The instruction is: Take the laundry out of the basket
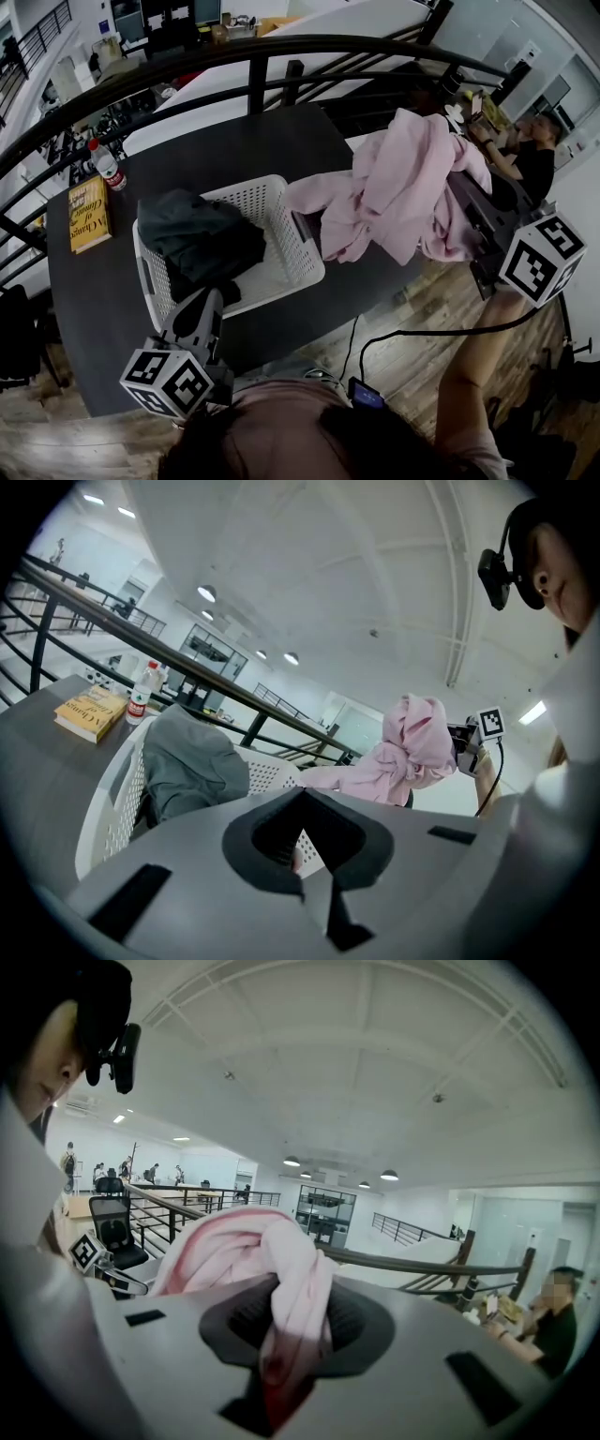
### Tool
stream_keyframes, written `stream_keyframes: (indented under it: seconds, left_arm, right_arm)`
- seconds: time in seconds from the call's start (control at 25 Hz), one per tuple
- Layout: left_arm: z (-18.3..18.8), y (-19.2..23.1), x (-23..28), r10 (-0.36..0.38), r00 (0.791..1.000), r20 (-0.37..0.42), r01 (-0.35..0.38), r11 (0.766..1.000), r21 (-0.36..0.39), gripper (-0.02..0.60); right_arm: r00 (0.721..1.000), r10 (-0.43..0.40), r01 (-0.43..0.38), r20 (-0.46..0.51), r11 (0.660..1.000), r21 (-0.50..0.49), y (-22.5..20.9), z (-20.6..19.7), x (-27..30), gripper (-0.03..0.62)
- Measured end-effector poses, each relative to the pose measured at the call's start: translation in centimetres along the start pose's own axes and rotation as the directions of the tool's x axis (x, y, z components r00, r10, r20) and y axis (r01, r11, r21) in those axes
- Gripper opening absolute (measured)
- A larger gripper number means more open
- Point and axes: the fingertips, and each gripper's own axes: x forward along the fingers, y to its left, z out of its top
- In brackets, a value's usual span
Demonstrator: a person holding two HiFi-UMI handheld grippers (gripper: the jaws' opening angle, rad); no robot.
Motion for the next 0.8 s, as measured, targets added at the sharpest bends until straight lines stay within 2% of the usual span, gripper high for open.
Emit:
stream_keyframes:
  seconds: [0.2, 0.36, 0.6, 0.8]
  left_arm:
    - [-0.5, -0.6, 1.0, 0.013, 1.0, -0.011, -0.013, 1.0, -0.002, -0.001]
    - [-1.1, -1.0, 1.8, 0.021, 0.999, -0.026, -0.021, 1.0, 0.001, -0.001]
    - [-1.7, -2.1, 3.4, 0.018, 0.998, -0.054, -0.018, 1.0, 0.01, 0.0]
    - [-2.1, -2.8, 4.1, 0.031, 0.995, -0.094, -0.029, 0.999, 0.019, -0.002]
  right_arm:
    - [0.997, -0.061, 0.06, -0.041, 0.998, -0.011, -3.0, -1.6, -0.2, 0.095]
    - [0.993, -0.088, 0.09, -0.076, 0.996, 0.018, -5.3, -4.2, -0.1, 0.097]
    - [0.982, -0.087, 0.101, -0.167, 0.992, 0.077, -7.2, -9.4, 0.9, 0.098]
    - [0.962, -0.05, 0.087, -0.267, 0.988, 0.129, -6.9, -14.9, 2.6, 0.1]
